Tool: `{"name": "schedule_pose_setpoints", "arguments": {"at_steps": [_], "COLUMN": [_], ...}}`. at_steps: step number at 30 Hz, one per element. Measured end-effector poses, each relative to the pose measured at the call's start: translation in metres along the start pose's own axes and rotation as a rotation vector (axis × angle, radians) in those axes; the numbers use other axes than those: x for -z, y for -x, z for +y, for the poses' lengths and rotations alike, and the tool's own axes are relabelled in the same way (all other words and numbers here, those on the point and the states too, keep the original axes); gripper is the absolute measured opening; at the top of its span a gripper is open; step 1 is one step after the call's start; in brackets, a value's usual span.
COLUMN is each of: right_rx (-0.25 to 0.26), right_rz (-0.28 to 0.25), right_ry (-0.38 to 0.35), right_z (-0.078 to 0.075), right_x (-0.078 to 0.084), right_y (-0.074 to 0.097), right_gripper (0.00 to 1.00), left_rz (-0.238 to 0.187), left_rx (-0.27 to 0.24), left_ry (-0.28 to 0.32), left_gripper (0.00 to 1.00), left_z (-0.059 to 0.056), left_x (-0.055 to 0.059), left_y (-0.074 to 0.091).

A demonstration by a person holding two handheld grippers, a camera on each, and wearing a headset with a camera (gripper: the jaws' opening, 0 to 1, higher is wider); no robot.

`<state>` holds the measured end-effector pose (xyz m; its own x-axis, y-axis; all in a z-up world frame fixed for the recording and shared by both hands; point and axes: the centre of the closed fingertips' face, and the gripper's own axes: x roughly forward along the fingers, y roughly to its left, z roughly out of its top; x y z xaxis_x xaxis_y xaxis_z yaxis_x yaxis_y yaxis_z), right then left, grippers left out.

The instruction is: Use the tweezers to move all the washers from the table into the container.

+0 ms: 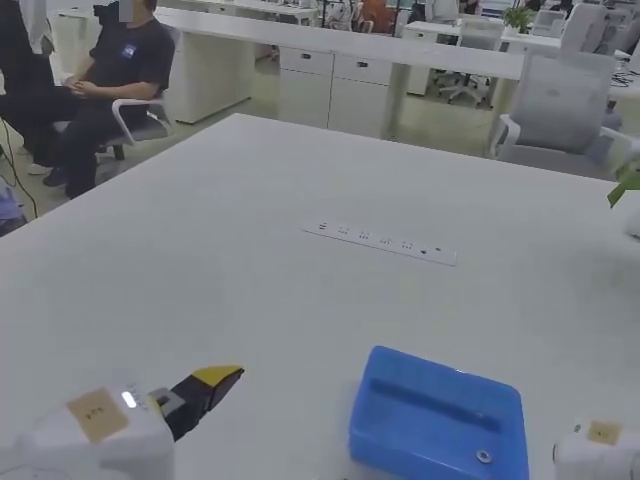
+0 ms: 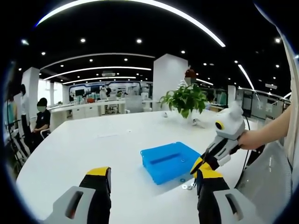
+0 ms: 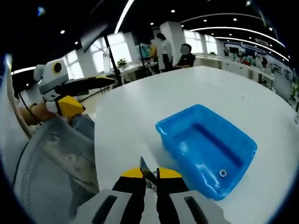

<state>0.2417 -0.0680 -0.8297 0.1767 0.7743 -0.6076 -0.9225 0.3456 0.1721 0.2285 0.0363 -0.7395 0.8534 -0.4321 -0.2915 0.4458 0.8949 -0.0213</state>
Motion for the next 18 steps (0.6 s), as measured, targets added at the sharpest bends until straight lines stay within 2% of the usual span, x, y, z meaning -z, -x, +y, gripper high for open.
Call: {"name": "schedule_pose_setpoints", "arguments": {"at_steps": [5,7,18], "right_rx": [0.026,0.035,0.035], "right_rz": [0.078,0.067,0.06], "right_ry": [0.176,0.229,0.241], "right_z": [0.004,0.005,0.005], "right_x": [0.011,0.01,0.005], "right_y": [-0.002,-0.003,-0.009], "right_gripper": [0.04,0.03,0.03], "left_rz": [0.004,0.004,0.008], "left_rx": [0.0,-0.001,0.0], "left_ry": [-0.007,-0.005,-0.01], "left_gripper": [0.76,0.75,0.74], "left_z": [0.0,0.0,0.0], "left_x": [0.001,0.001,0.001], "left_y": [0.0,0.0,-0.001]}}
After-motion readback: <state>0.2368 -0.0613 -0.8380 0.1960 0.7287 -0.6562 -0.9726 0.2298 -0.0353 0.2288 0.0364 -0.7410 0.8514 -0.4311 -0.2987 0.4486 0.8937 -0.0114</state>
